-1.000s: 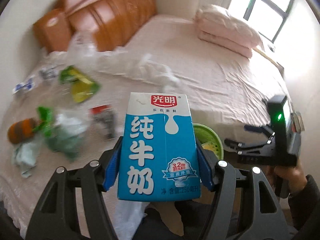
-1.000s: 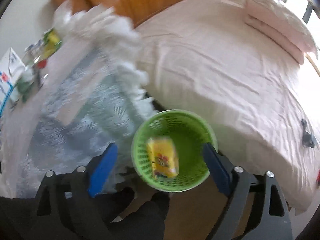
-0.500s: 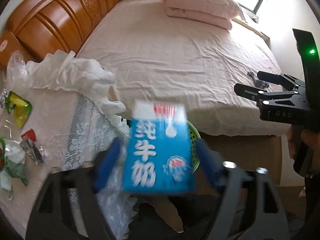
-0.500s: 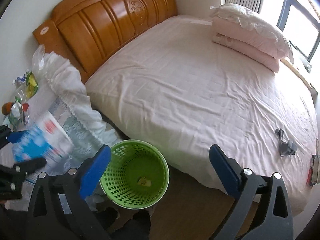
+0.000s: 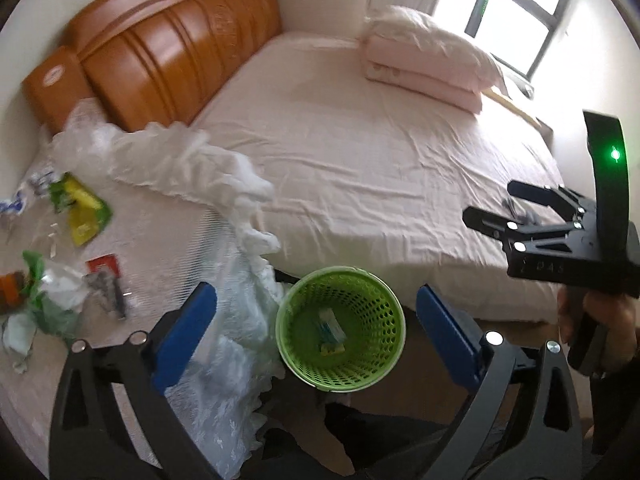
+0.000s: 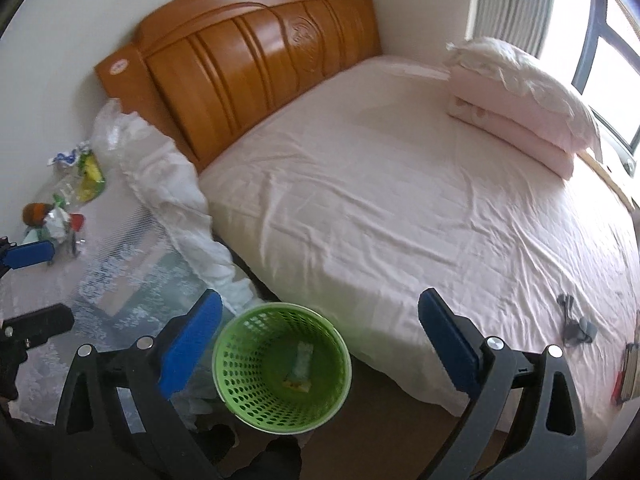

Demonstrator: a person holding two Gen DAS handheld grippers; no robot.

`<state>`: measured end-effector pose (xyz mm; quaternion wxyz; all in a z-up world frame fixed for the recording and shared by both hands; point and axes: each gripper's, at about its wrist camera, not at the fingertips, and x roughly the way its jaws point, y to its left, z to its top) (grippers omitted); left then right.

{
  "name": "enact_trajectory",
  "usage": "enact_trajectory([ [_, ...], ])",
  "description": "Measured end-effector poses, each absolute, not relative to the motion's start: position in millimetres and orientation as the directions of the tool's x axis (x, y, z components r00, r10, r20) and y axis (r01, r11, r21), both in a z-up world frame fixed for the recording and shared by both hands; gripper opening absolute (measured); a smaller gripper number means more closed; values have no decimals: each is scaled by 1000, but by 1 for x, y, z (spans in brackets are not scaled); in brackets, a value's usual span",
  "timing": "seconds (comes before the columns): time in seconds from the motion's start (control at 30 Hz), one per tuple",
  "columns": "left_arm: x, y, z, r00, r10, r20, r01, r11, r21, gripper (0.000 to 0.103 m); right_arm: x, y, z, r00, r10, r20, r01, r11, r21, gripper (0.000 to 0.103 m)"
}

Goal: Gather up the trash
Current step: 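Move the right tool back to the bed and grasp the red-black wrapper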

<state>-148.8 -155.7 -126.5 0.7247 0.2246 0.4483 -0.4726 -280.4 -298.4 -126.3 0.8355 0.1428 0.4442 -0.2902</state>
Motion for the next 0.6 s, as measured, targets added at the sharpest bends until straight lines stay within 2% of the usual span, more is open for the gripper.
enact_trajectory([
  [0.3, -106, -90, -103, 276, -485, -830, 803, 591, -79, 96, -218, -245, -113, 511, -305, -803, 485, 874, -24, 101],
  [0.6, -38, 2, -96, 421, -400, -814, 650, 759, -37, 96, -140, -169, -104, 590, -189, -785, 335, 942, 25, 101],
])
